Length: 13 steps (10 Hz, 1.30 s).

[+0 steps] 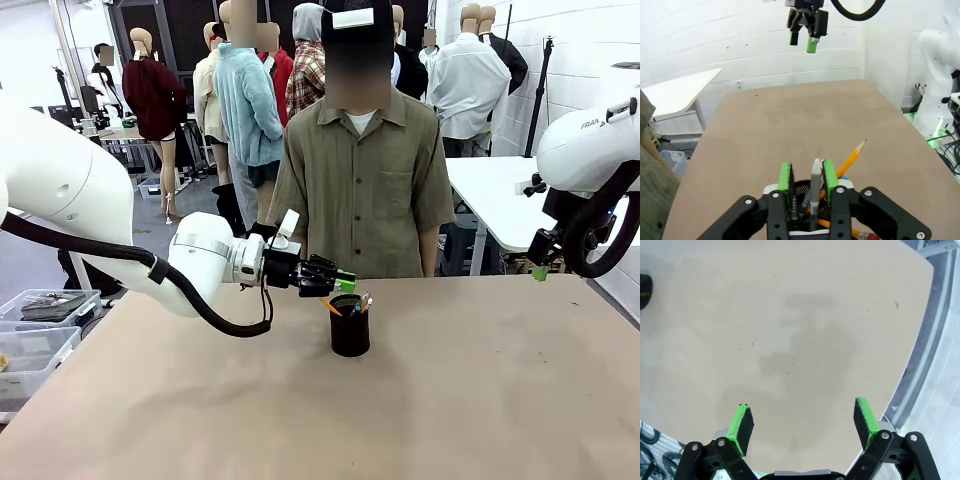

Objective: Place the pens into the pen holder.
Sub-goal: Pick up a writing instrument from the table and place it into the Pen holder.

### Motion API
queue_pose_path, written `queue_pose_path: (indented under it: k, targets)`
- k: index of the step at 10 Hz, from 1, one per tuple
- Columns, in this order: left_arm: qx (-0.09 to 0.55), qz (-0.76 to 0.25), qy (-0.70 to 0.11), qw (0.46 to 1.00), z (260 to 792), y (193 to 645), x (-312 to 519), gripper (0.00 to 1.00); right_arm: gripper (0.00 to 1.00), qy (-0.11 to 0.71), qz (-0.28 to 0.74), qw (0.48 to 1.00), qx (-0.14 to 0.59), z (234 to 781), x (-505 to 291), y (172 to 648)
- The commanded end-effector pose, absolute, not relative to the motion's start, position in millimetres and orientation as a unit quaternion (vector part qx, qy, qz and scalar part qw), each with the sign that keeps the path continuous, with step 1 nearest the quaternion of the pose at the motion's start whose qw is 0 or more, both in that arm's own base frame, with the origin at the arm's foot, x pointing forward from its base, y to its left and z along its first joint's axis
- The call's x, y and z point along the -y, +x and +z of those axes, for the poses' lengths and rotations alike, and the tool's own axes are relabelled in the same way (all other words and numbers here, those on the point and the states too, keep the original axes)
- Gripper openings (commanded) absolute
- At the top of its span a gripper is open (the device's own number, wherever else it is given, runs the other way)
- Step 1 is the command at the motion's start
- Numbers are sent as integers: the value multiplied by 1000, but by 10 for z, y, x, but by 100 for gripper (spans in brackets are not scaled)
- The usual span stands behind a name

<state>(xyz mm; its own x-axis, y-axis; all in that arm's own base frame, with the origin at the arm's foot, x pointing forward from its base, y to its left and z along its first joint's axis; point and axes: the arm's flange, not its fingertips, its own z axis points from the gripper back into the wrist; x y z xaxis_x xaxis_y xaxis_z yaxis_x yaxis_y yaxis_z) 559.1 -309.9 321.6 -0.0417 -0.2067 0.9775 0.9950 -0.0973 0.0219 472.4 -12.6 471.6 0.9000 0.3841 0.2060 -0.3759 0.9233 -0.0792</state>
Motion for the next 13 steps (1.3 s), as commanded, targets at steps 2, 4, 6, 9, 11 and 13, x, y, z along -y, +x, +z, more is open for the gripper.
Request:
queue_pose_path:
  k: [2, 4, 6, 9, 11, 13]
  targets:
    - [436, -583, -455, 513, 3319, 5587, 3053, 64, 100, -27, 197, 974, 107, 4705, 135, 4700]
    - [452, -574, -435, 526, 3500, 5512, 2888, 64, 100, -27, 197, 974, 107, 4705, 135, 4700]
    - [444, -571, -402, 562, 3841, 5366, 2586, 64, 100, -27, 197, 974, 107, 4705, 135, 4700]
    - [438, -540, -311, 648, 4200, 5058, 2063, 64, 100, -27, 197, 974, 107, 4705, 135, 4700]
    - [361, -488, -222, 764, 4266, 4901, 1764, 64, 100, -27, 197, 974, 107, 4705, 135, 4700]
    - [274, -423, -152, 850, 4202, 4786, 1495, 64, 100, -27, 197, 974, 107, 4705, 135, 4700]
